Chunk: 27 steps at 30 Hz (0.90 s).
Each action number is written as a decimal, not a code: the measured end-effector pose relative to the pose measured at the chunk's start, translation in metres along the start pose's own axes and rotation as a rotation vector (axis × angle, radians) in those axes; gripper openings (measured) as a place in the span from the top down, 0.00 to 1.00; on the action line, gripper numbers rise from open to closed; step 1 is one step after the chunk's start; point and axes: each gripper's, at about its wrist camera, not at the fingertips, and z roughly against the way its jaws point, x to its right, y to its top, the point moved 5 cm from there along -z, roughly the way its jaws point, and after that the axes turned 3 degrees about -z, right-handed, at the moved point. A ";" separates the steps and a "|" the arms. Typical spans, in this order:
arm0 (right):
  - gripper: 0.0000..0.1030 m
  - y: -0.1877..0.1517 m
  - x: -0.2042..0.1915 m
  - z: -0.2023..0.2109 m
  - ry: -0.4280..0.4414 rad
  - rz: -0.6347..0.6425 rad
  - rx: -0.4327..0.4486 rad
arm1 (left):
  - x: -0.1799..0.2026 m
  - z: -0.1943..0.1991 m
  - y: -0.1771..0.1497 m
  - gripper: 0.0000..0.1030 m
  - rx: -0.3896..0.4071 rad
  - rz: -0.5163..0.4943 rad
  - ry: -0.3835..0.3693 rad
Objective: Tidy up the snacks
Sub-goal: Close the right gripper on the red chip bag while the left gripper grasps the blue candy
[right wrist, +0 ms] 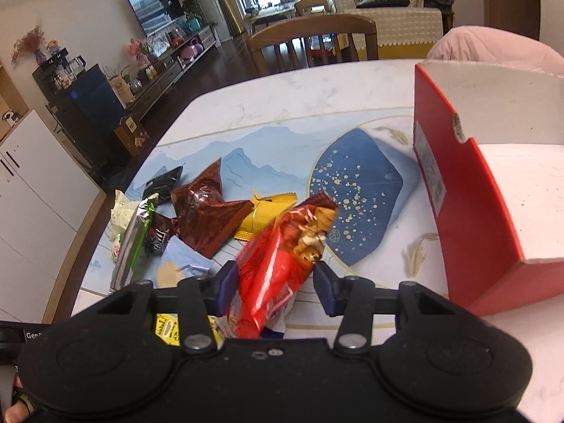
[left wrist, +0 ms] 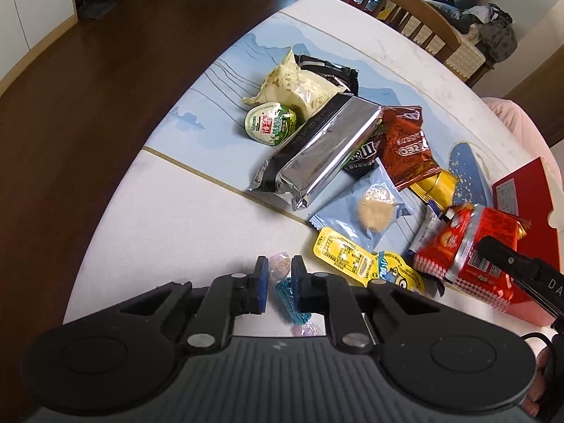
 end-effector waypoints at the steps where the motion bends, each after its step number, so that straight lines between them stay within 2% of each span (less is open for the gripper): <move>1: 0.58 0.000 -0.002 0.003 -0.001 0.008 0.013 | 0.000 0.002 0.000 0.87 0.004 -0.003 -0.003; 2: 0.63 0.000 -0.004 0.006 -0.004 0.020 0.026 | -0.001 0.005 -0.001 0.87 0.007 -0.007 -0.007; 9: 0.71 -0.007 -0.014 0.020 -0.031 0.068 0.057 | -0.001 0.018 -0.005 0.91 0.019 -0.024 -0.028; 11: 0.77 -0.008 -0.016 0.027 -0.032 0.078 0.072 | 0.000 0.023 -0.006 0.91 0.027 -0.039 -0.035; 15: 0.78 -0.014 -0.017 0.035 -0.041 0.088 0.081 | 0.000 0.028 -0.011 0.91 0.019 -0.060 -0.033; 21: 0.78 -0.023 -0.014 0.041 -0.052 0.068 0.077 | -0.008 0.023 -0.016 0.89 -0.047 0.002 -0.054; 23: 0.78 -0.024 -0.014 0.042 -0.053 0.066 0.076 | -0.009 0.018 -0.016 0.83 -0.067 0.025 -0.051; 25: 0.78 -0.025 -0.012 0.042 -0.052 0.064 0.074 | -0.006 0.014 -0.017 0.60 -0.082 0.045 -0.074; 27: 0.78 -0.025 -0.010 0.042 -0.051 0.062 0.073 | -0.001 0.012 -0.016 0.43 -0.067 0.042 -0.053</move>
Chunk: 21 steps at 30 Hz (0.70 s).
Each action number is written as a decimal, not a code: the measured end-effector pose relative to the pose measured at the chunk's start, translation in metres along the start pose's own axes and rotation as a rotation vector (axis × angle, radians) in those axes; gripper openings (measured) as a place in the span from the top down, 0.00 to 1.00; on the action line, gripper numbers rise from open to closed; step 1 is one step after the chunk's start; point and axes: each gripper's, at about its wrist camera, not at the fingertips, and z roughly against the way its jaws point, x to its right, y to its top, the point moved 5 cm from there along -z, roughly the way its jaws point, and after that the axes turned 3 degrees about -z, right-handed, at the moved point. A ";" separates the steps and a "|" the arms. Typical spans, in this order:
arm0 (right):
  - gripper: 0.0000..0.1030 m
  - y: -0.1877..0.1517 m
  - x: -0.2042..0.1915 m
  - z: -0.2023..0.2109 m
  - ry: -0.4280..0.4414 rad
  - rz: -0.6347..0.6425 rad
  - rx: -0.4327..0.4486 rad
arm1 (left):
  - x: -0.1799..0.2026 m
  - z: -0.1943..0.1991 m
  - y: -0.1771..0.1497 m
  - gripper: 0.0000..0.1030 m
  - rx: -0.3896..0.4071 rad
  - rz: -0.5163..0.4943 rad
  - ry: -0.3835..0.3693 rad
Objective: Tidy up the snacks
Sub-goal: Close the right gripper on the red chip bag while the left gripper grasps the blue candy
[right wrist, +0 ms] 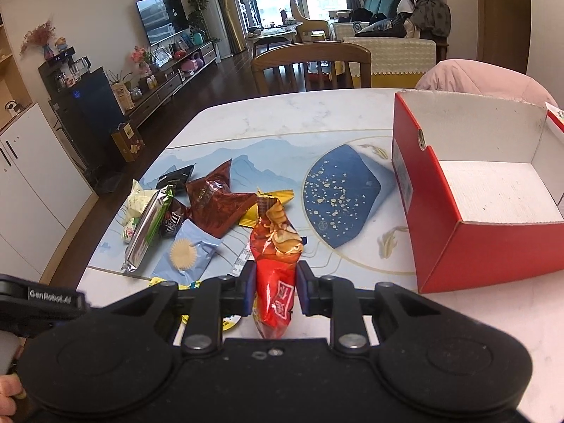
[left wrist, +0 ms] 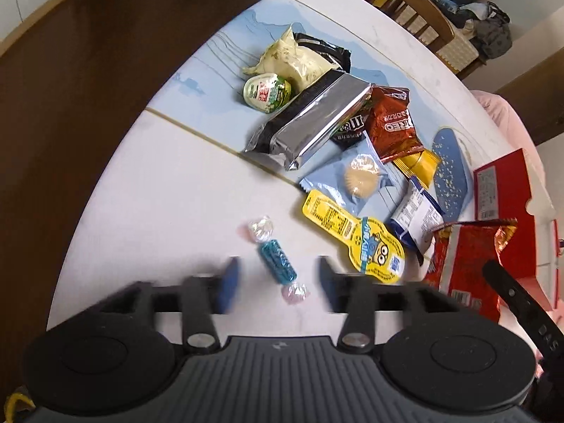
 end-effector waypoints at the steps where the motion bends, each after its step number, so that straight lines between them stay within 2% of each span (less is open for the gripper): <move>1: 0.78 0.000 0.000 0.000 0.000 0.000 -0.001 | 0.004 -0.001 0.001 0.43 0.016 -0.014 0.019; 6: 0.78 -0.001 0.003 0.001 0.002 0.008 -0.004 | 0.020 -0.011 0.001 0.46 0.027 -0.079 0.091; 9: 0.78 0.000 0.003 0.001 0.004 0.011 -0.006 | 0.025 -0.020 -0.002 0.60 0.006 -0.113 0.119; 12: 0.78 0.000 0.002 0.000 0.009 0.019 -0.009 | 0.025 -0.026 -0.004 0.68 -0.006 -0.131 0.149; 15: 0.78 0.000 0.001 0.001 0.012 0.025 -0.011 | 0.023 -0.027 -0.003 0.74 -0.001 -0.130 0.149; 16: 0.78 0.000 0.000 0.001 0.012 0.026 -0.011 | 0.023 -0.027 -0.003 0.81 -0.002 -0.129 0.144; 18: 0.78 0.001 0.000 0.001 0.007 0.028 -0.010 | 0.019 -0.026 -0.003 0.87 -0.002 -0.121 0.138; 21: 0.78 0.001 -0.003 0.003 0.000 0.033 -0.004 | 0.011 -0.024 -0.002 0.88 -0.005 -0.091 0.096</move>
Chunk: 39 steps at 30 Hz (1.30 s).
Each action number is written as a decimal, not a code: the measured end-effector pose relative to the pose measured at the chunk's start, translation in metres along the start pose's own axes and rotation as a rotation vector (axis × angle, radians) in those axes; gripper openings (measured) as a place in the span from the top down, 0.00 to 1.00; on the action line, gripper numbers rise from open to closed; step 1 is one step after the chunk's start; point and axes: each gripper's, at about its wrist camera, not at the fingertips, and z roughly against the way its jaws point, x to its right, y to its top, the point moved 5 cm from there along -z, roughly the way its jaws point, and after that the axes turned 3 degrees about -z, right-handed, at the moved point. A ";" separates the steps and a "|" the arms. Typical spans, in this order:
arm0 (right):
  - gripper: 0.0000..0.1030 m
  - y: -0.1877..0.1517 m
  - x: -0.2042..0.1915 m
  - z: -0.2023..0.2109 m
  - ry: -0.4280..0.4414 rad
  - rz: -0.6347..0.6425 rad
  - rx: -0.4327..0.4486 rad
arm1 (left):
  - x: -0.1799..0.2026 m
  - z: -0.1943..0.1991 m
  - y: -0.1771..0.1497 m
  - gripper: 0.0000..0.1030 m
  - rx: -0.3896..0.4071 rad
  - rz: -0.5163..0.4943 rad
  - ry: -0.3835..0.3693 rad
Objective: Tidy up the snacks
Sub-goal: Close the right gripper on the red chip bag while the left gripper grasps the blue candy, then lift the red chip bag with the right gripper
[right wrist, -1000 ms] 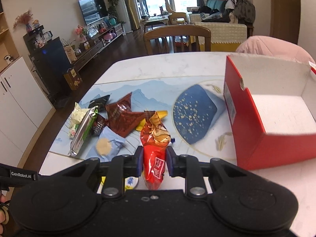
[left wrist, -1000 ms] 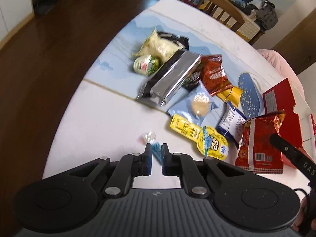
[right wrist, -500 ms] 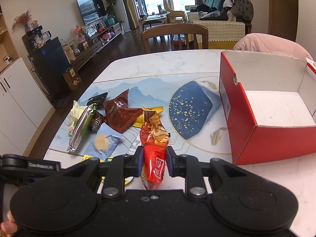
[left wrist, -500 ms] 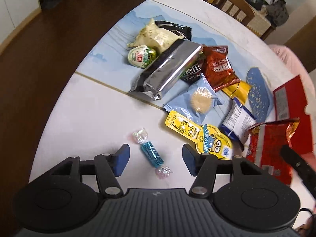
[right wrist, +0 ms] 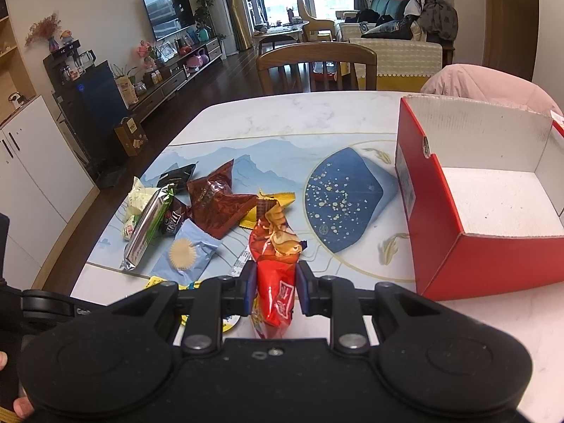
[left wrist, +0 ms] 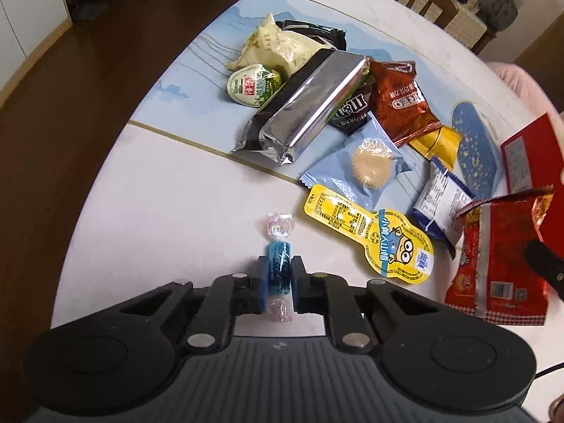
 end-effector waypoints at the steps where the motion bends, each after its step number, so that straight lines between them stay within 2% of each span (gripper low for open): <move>1: 0.78 0.000 -0.001 0.001 -0.002 0.001 0.002 | -0.002 0.001 0.000 0.88 -0.001 0.007 -0.003; 7: 0.78 0.002 -0.010 0.015 -0.006 0.014 0.038 | -0.011 0.018 0.000 0.88 0.027 0.013 -0.039; 13: 0.78 0.003 -0.016 0.031 -0.037 0.029 0.076 | -0.008 0.048 0.006 0.88 0.085 -0.035 -0.102; 16: 0.77 0.000 -0.004 0.033 -0.034 -0.023 0.054 | -0.008 0.055 0.004 0.88 0.092 -0.049 -0.117; 19: 0.77 -0.010 0.008 0.026 -0.017 -0.018 0.003 | -0.006 0.058 0.000 0.88 0.096 -0.076 -0.125; 22: 0.77 -0.023 0.016 0.017 -0.041 0.006 -0.012 | -0.004 0.058 -0.005 0.88 0.092 -0.102 -0.124; 25: 0.75 -0.033 0.025 0.004 -0.065 -0.023 -0.039 | -0.002 0.056 -0.006 0.88 0.084 -0.122 -0.115; 27: 0.69 -0.036 0.027 -0.002 -0.078 -0.029 -0.014 | -0.001 0.056 -0.006 0.88 0.082 -0.132 -0.110; 28: 0.55 -0.037 0.027 -0.006 -0.081 -0.021 -0.015 | 0.000 0.056 -0.006 0.88 0.082 -0.137 -0.108; 29: 0.20 -0.037 0.025 -0.010 -0.074 -0.009 -0.018 | 0.000 0.055 -0.005 0.88 0.082 -0.142 -0.105; 30: 0.00 -0.037 0.024 -0.013 -0.068 0.009 -0.018 | 0.000 0.055 -0.005 0.88 0.080 -0.145 -0.103; 33: 0.00 -0.036 0.020 -0.029 -0.074 0.055 -0.024 | 0.000 0.053 -0.004 0.88 0.077 -0.152 -0.094; 39: 0.04 -0.037 0.030 -0.059 -0.099 0.050 -0.071 | -0.006 0.050 -0.002 0.88 0.073 -0.146 -0.073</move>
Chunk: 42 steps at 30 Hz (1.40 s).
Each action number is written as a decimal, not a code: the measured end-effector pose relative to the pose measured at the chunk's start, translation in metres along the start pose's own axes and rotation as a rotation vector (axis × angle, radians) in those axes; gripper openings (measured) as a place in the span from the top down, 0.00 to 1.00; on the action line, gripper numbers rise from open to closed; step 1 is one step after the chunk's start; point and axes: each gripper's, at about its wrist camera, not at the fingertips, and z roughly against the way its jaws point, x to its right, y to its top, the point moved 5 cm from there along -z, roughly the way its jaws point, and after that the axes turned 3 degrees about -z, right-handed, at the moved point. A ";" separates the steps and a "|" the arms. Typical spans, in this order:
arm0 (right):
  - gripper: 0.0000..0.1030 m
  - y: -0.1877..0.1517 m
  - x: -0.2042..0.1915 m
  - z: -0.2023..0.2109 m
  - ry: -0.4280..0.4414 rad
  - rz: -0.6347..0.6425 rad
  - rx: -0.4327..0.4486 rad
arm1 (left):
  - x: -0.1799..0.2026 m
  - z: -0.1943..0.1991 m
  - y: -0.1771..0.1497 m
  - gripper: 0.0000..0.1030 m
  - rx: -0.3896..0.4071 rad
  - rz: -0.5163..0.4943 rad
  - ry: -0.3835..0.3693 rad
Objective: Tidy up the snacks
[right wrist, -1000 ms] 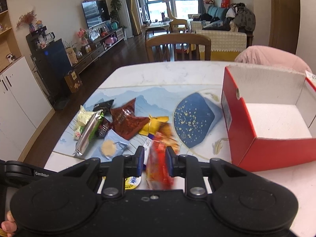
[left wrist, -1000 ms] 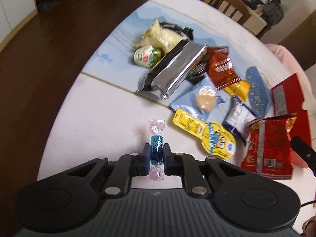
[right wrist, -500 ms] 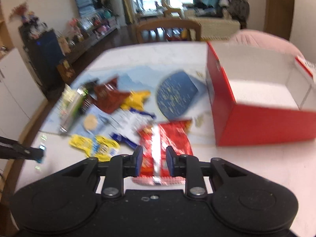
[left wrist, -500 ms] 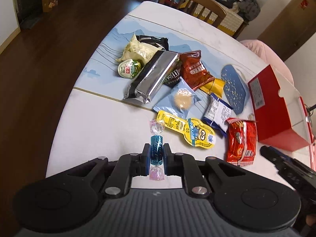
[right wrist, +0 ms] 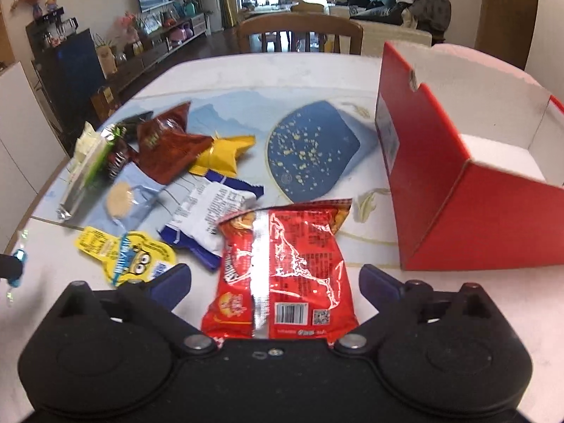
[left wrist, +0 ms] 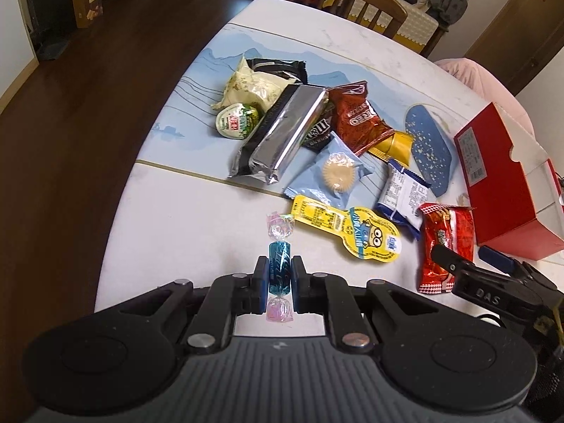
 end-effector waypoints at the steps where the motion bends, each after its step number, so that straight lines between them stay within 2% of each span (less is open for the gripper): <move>1: 0.04 -0.001 0.000 -0.004 -0.013 0.015 -0.006 | -0.001 -0.001 0.000 0.88 -0.001 0.001 0.002; 3: 0.04 -0.003 -0.001 -0.013 -0.053 0.045 -0.031 | -0.002 -0.002 0.000 0.88 -0.005 0.003 0.007; 8: 0.00 -0.004 0.005 -0.022 -0.074 0.024 -0.082 | -0.007 -0.004 0.002 0.88 -0.010 0.014 0.013; 12: 0.01 -0.006 0.006 -0.022 -0.074 0.022 -0.064 | -0.007 -0.004 0.001 0.88 -0.011 0.015 0.013; 14: 0.18 -0.005 0.005 -0.019 -0.064 0.033 -0.043 | -0.007 -0.004 0.001 0.88 -0.010 0.014 0.013; 21: 0.26 -0.005 -0.005 -0.008 -0.054 0.070 -0.016 | -0.006 0.001 0.000 0.88 0.001 0.006 0.009; 32: 0.26 -0.002 -0.008 0.063 -0.078 0.076 0.058 | 0.017 0.022 -0.001 0.88 0.037 -0.056 -0.065; 42: 0.26 0.028 0.029 0.133 -0.089 0.026 0.150 | 0.091 0.051 0.016 0.88 0.088 -0.199 -0.149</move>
